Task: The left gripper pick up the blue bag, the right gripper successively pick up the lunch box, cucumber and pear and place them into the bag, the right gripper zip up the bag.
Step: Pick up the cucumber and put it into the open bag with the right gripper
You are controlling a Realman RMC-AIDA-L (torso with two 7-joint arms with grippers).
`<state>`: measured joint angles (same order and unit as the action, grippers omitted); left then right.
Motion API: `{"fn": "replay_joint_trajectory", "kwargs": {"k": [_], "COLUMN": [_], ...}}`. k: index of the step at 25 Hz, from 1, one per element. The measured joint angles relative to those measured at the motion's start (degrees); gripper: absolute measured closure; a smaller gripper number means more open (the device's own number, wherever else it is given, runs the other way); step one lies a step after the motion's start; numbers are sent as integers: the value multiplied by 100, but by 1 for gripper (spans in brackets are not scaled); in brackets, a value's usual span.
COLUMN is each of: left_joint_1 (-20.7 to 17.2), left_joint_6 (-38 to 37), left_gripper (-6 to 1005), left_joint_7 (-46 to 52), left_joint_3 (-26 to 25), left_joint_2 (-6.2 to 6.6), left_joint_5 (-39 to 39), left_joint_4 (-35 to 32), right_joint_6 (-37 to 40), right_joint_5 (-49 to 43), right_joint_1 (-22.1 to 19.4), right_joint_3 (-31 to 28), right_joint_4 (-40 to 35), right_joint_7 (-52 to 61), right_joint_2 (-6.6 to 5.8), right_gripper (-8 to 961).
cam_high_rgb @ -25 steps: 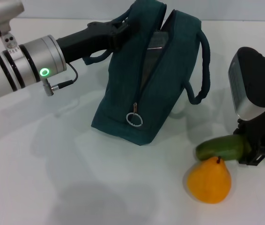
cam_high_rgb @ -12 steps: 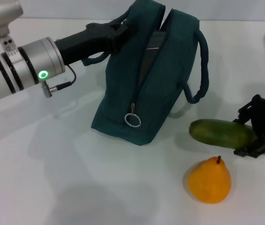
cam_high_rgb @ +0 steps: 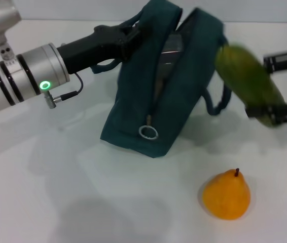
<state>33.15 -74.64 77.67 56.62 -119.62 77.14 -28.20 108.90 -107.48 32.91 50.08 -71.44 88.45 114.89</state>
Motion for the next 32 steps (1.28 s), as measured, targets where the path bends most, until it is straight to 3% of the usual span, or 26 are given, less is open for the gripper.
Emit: {"fn": "replay_joint_trajectory", "kwargs": {"k": [4, 7, 10, 16, 22, 32], "left_joint_1": [8, -12, -17, 28, 57, 91], "left_joint_6": [-473, -575, -539, -418, -226, 66], "left_gripper": [926, 925, 925, 923, 922, 920], "left_joint_7": [39, 92, 105, 23, -17, -149], "left_joint_3": [-14, -3, -10, -7, 5, 4], "left_joint_2": [13, 9, 9, 23, 29, 36], "left_joint_5": [-103, -134, -128, -104, -101, -100], "left_joint_4": [-71, -188, -191, -185, -202, -203], "right_joint_6": [-401, -877, -1126, -1651, -1890, -2344], "right_joint_5": [1166, 2042, 2642, 2747, 2736, 2797], "right_joint_1": [-229, -204, 206, 884, 1071, 929], "right_joint_3": [15, 38, -16, 47, 688, 1249], "right_joint_4": [280, 1033, 2321, 3758, 4023, 4107], "right_joint_7": [-254, -488, -716, -951, -1063, -1702], "right_joint_2": [53, 46, -49, -155, -19, 106], "right_gripper": [306, 306, 305, 304, 303, 302]}}
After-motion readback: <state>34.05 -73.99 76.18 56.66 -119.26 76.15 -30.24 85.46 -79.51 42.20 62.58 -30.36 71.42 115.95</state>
